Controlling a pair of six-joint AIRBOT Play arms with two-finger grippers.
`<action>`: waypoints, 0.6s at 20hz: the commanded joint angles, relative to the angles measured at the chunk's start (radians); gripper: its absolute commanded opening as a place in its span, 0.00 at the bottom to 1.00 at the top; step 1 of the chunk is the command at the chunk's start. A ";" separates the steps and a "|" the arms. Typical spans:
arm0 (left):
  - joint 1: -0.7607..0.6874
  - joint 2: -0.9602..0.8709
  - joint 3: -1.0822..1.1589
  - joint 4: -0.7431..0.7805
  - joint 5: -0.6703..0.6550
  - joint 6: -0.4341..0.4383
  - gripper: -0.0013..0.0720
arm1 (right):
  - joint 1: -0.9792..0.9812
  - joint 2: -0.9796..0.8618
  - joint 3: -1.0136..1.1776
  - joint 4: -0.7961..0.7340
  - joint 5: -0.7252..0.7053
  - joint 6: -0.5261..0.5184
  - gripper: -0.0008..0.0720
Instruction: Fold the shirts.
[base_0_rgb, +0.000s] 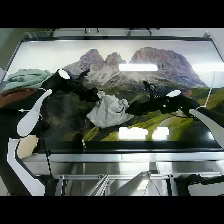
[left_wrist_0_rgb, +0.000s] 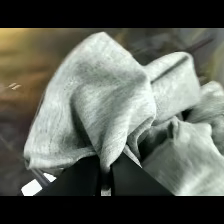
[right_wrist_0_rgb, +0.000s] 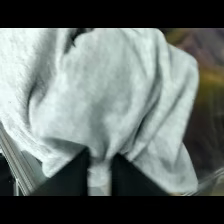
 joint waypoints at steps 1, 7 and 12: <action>-0.001 -0.021 0.088 -0.039 -0.118 0.002 0.04 | 0.004 -0.005 0.009 0.024 0.003 -0.035 0.04; 0.038 0.076 0.278 -0.039 -0.348 -0.056 0.03 | -0.184 0.194 0.071 0.026 0.228 -0.022 0.04; 0.139 0.375 0.473 -0.035 -0.438 -0.092 0.03 | -0.476 0.542 0.169 0.286 0.349 0.014 0.04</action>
